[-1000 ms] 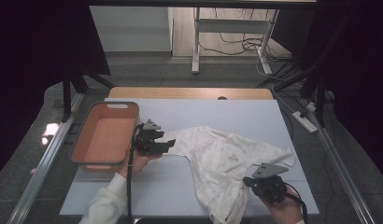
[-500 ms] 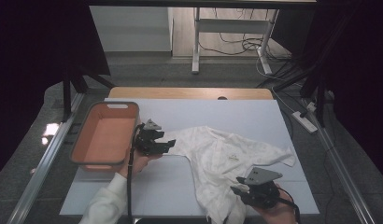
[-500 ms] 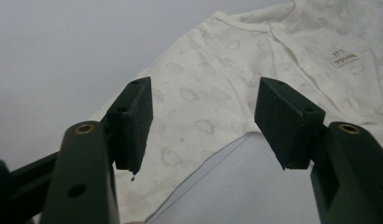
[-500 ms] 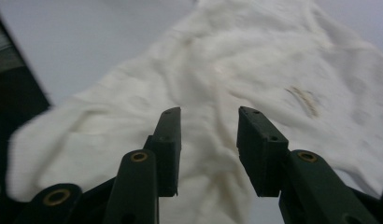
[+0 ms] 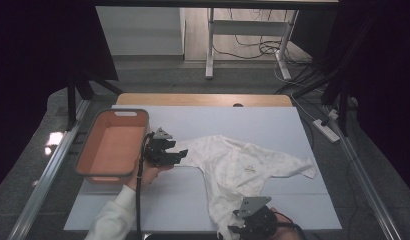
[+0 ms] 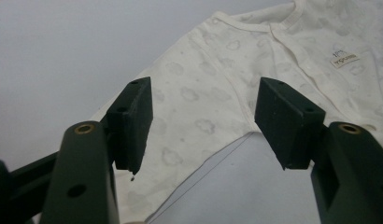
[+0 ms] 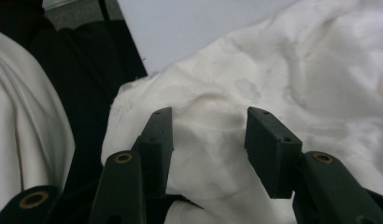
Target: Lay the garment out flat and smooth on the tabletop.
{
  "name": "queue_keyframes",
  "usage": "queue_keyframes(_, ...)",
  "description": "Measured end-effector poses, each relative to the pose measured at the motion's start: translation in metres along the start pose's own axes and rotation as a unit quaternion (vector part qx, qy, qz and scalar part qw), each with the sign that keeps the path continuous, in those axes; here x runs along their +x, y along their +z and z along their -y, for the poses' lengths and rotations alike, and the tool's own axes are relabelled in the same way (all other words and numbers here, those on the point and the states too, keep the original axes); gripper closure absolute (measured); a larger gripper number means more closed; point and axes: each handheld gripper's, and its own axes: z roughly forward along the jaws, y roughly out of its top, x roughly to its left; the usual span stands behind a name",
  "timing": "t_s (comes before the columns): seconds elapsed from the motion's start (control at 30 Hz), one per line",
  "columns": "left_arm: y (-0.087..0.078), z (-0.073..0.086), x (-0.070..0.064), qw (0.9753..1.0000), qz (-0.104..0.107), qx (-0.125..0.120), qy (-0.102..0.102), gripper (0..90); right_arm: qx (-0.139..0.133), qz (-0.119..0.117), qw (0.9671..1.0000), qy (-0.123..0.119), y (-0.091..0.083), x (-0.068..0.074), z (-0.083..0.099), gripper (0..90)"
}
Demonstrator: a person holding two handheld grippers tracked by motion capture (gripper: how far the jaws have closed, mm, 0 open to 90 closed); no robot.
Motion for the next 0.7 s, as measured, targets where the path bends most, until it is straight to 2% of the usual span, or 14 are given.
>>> queue_keyframes(0.1, 0.001, 0.0, 0.0, 1.0, 0.0, 0.0, 0.0, 37.5, 0.014, -0.006, 0.9999, -0.008, 0.009, 0.003, 0.0, 51.5)
queue_keyframes(0.17, 0.001, 0.0, -0.001, 1.0, 0.001, 0.0, -0.002, 37.6, 0.032, 0.001, 0.9992, -0.022, 0.016, 0.006, -0.001, 52.6)
queue_keyframes(0.23, 0.002, 0.0, -0.001, 1.0, 0.004, 0.001, 0.0, 37.5, 0.042, 0.008, 0.9985, -0.033, 0.022, 0.009, -0.001, 57.9)
queue_keyframes(0.27, 0.002, 0.0, -0.002, 1.0, 0.005, 0.001, -0.001, 37.5, 0.042, 0.004, 0.9986, -0.032, 0.023, 0.009, -0.002, 62.8)
queue_keyframes(0.3, 0.002, 0.0, -0.002, 1.0, 0.005, 0.001, -0.001, 37.5, 0.041, -0.004, 0.9986, -0.032, 0.022, 0.009, -0.003, 71.5)
queue_keyframes(0.33, 0.003, 0.0, -0.002, 1.0, 0.005, 0.002, -0.001, 37.5, 0.038, -0.014, 0.9988, -0.028, 0.021, 0.009, -0.004, 75.7)
queue_keyframes(0.4, 0.003, 0.0, -0.002, 1.0, 0.004, 0.002, -0.001, 37.1, 0.036, -0.018, 0.9989, -0.025, 0.02, 0.009, -0.004, 82.8)
queue_keyframes(0.5, 0.002, 0.0, -0.001, 1.0, 0.003, 0.003, 0.0, 37.1, 0.035, -0.02, 0.9988, -0.028, 0.017, 0.01, -0.005, 84.4)
queue_keyframes(0.6, 0.002, 0.0, 0.0, 1.0, 0.003, 0.002, -0.001, 37.1, 0.011, -0.058, 0.9979, -0.025, 0.009, 0.016, -0.009, 84.7)
queue_keyframes(0.63, 0.002, 0.0, 0.0, 1.0, 0.003, 0.002, -0.001, 37.1, -0.004, -0.086, 0.996, -0.026, 0.005, 0.021, -0.011, 84.7)
queue_keyframes(0.7, 0.001, 0.0, 0.0, 1.0, 0.002, 0.001, -0.002, 37.1, -0.021, -0.112, 0.9931, -0.029, 0.001, 0.031, -0.015, 84.3)
